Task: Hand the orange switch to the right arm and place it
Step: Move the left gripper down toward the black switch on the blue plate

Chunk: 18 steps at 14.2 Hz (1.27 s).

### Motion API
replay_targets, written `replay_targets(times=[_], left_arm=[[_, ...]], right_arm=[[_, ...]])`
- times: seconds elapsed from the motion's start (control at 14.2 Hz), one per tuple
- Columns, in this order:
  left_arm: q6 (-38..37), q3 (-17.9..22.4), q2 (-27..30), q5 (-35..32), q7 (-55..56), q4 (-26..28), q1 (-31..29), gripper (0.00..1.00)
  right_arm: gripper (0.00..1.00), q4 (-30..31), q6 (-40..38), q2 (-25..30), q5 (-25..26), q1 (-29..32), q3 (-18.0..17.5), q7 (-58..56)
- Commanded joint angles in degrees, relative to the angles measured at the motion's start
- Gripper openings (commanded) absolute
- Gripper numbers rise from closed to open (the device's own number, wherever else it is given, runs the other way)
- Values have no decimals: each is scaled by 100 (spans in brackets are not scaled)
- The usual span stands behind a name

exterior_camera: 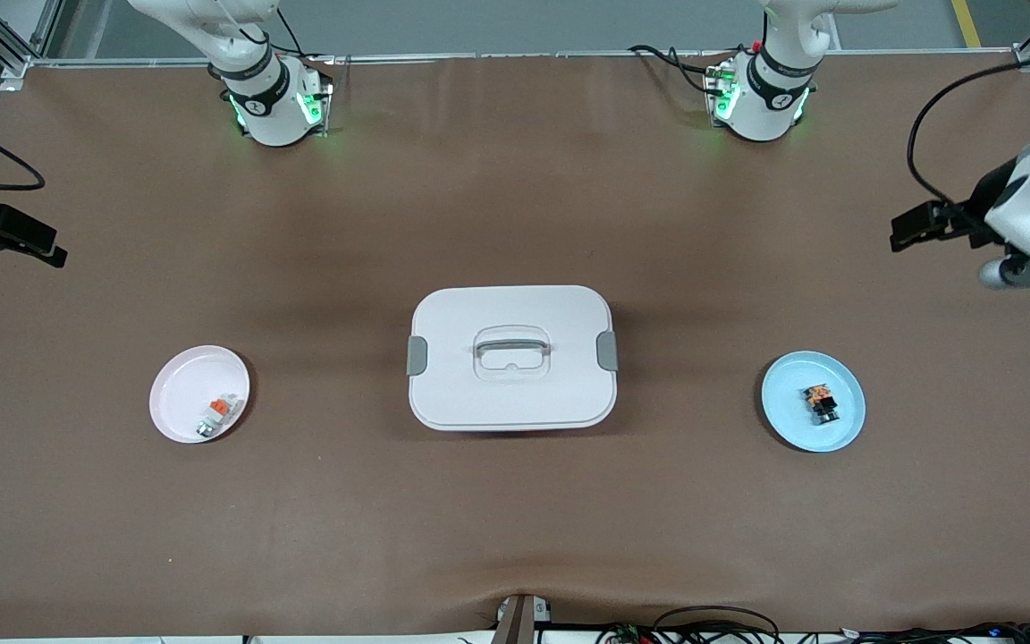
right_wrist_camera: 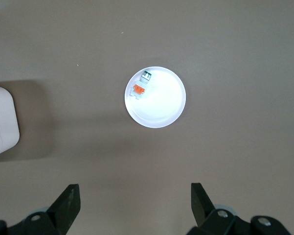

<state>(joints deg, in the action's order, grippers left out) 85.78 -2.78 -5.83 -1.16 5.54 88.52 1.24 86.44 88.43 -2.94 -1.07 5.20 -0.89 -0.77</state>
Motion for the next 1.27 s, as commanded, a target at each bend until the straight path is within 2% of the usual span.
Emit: replay_targets(times=[0.0,0.28,0.63,0.99,1.2], left_arm=[[612,23,-102,-104,0,470,-10,100],[2237,15,-76,-104,26,1727,-220,100],[4171,15,-321,-104,184,2810,-221,100],[5158,23,-1059,-156,71,2820,-230,100],[5650,15,-1384,-594,-26,2741,-282,100]], right_arm=[[100,-66,-54,13,81,121,-95,51],[100,-66,-45,13,81,121,-95,51],[100,-66,-28,13,81,148,-95,51],[100,-66,-37,13,81,156,-95,51],[100,-66,-37,13,81,156,-95,51]])
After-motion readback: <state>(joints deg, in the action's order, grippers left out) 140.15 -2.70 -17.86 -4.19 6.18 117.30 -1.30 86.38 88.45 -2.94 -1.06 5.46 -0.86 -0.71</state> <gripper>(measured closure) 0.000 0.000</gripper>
